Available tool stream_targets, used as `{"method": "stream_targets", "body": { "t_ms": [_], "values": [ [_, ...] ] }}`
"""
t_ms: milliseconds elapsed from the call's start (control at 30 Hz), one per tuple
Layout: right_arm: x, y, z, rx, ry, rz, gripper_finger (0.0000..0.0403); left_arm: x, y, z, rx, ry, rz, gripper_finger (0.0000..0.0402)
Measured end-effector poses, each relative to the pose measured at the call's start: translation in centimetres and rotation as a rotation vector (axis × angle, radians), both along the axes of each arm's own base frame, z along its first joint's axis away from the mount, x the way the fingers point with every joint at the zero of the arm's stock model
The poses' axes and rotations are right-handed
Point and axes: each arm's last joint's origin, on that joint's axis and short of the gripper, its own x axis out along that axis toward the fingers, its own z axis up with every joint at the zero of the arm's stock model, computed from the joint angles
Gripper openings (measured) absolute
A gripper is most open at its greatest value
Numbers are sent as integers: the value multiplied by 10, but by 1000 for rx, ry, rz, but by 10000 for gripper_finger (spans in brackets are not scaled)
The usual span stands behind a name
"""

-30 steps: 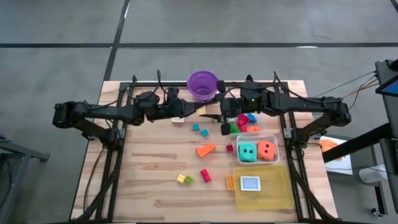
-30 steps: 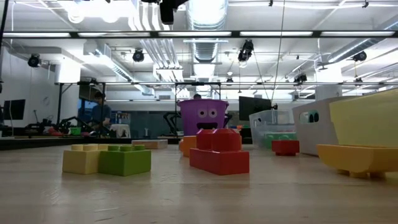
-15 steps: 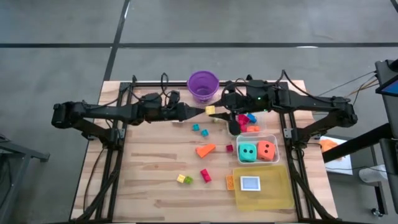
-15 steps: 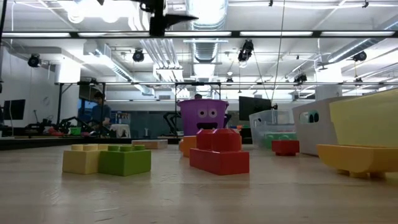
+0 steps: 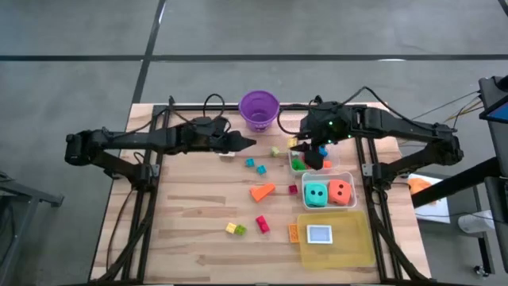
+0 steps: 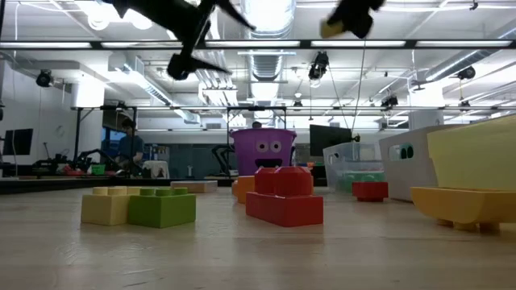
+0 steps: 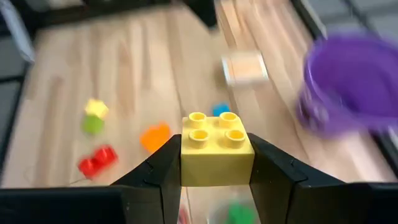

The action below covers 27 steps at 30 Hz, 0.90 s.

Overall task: Pick & Place Toys
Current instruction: Put the light yellow game piece into the transparent bin

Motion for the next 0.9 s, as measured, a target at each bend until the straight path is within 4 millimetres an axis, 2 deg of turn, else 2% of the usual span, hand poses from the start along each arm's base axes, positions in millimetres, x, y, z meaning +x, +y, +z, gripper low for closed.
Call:
{"method": "stream_targets", "body": {
  "t_ms": [133, 300, 500, 667, 900],
  "values": [
    [-15, -10, -31, 53, 119, -68, 140, -8, 12, -13, -26, 144, 57, 392],
    [-30, -25, -80, 156, 230, -197, 140, -21, 27, -25, -60, 290, 130, 392],
    [-32, -38, -131, 259, 284, -378, 140, -23, 42, -38, -87, 373, 183, 392],
    [-26, -41, -155, 276, 336, -436, 140, -15, 52, -58, -114, 448, 195, 392],
    [-19, -45, -167, 254, 392, -445, 140, -13, 73, -89, -159, 582, 227, 392]
  ]
}}
